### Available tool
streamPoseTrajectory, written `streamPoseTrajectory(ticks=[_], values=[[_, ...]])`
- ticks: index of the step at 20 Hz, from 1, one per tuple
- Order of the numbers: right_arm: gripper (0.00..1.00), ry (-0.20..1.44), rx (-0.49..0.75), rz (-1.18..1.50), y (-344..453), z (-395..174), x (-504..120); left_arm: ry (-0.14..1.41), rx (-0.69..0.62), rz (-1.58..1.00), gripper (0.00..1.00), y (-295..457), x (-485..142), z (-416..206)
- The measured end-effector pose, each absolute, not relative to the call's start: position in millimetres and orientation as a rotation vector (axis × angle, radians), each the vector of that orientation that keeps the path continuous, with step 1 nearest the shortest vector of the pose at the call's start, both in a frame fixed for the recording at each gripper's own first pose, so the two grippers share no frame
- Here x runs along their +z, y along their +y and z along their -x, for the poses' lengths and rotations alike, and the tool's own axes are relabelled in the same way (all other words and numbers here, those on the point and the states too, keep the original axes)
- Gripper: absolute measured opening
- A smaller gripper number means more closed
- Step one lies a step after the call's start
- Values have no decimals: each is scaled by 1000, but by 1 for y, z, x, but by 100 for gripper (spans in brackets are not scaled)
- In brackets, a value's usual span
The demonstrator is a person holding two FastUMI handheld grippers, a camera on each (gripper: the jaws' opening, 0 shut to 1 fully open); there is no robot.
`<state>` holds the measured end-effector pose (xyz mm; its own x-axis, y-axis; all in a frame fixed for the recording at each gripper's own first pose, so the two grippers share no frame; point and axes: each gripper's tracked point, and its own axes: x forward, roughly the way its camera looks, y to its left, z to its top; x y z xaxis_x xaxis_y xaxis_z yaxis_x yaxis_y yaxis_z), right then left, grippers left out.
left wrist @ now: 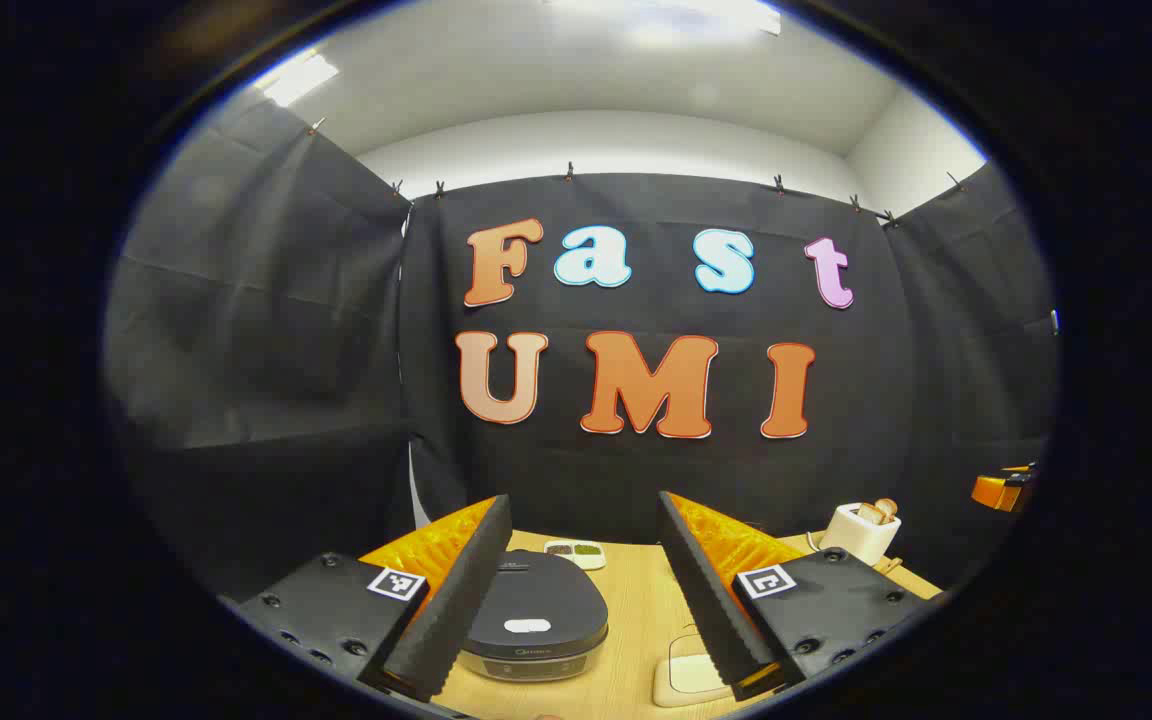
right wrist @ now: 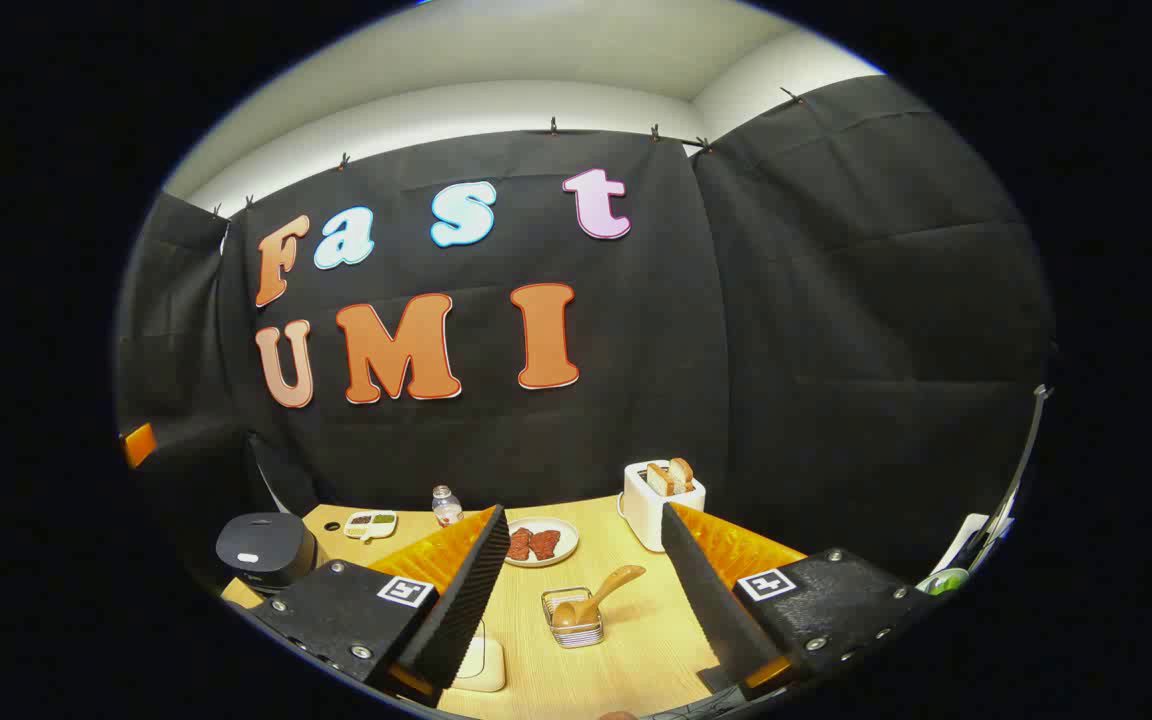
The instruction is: Close the left gripper, press the button to open the rice cooker; take a wooden spoon from the chopstick holder with the right hand, scoop a spoonful of rice and pour it into the rice cooker, then put the wooden spoon back into the chopstick holder.
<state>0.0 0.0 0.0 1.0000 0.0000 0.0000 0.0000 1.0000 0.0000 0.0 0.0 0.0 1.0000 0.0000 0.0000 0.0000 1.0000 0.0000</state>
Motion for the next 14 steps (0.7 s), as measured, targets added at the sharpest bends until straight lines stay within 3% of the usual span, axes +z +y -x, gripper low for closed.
streamPoseTrajectory(ticks=[5, 6, 7, 9, 10, 11, 12, 14], values=[[95, -23, -44, 16, -7, 1, 7, 14, -13, -7, 94, 10, 0, -18], [100, -25, -52, 15, -4, 0, 7, 26, -16, -11, 94, 14, -2, -21], [95, -25, -49, 18, 1, 0, 8, 31, -17, -9, 94, 20, -4, -21], [95, -28, -54, 27, 7, 1, 9, 33, -17, -4, 94, 29, -3, -25], [100, -29, -59, 27, 10, 2, 11, 41, -17, -4, 94, 33, -4, -27], [95, -32, -56, 26, 15, 5, 12, 40, -26, -2, 94, 34, -3, -27], [95, -38, -58, 29, 17, 7, 13, 35, -36, 0, 100, 35, 0, -28], [95, -48, -74, 39, 18, 9, 13, 22, -37, -5, 100, 42, 2, -28]])
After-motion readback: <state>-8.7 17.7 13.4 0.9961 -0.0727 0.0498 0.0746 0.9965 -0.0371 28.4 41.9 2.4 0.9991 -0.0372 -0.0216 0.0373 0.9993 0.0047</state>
